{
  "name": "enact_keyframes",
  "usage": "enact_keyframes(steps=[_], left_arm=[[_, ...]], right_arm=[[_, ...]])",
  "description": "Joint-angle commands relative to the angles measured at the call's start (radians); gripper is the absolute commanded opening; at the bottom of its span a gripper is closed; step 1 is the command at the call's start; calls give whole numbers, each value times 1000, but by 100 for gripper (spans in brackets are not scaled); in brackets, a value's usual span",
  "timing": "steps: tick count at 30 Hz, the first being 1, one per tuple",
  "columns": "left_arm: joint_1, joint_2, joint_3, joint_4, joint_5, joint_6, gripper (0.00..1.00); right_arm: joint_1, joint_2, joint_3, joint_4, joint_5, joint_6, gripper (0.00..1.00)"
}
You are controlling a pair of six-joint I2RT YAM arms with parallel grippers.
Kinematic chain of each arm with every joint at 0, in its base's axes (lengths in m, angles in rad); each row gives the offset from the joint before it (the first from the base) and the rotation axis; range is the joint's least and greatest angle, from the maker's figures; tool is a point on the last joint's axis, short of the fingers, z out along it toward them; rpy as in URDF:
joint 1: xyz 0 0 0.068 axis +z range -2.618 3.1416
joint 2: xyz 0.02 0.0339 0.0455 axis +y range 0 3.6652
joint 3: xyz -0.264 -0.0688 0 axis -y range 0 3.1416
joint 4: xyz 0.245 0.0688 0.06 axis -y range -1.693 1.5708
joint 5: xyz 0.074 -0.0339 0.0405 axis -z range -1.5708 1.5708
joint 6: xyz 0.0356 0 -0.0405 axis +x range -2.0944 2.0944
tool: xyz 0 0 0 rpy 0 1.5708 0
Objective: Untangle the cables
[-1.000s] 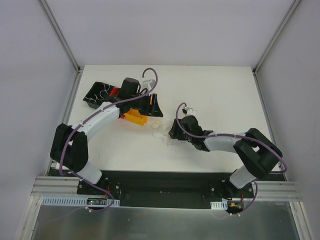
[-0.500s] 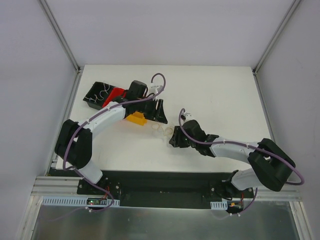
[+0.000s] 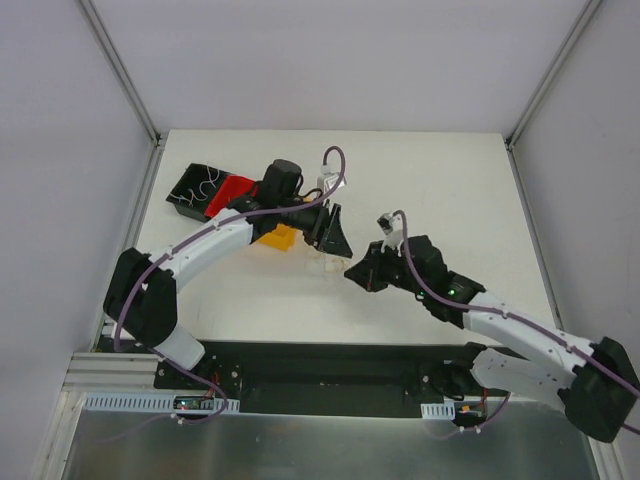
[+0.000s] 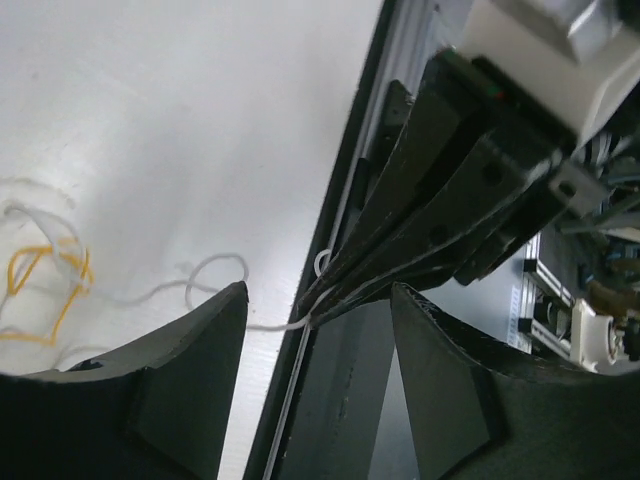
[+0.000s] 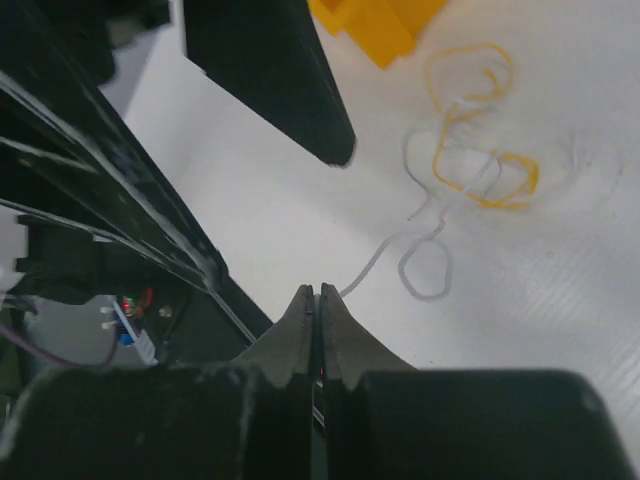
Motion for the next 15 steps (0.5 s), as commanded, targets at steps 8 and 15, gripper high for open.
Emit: enact_keyframes(steps=[8, 15], left_arm=[[-79, -201, -177, 509, 276, -88, 63], [-148, -198, -200, 506, 258, -30, 62]], right_arm=[[-44, -293, 69, -4, -206, 17, 0], [-50, -362, 78, 68, -225, 113, 0]])
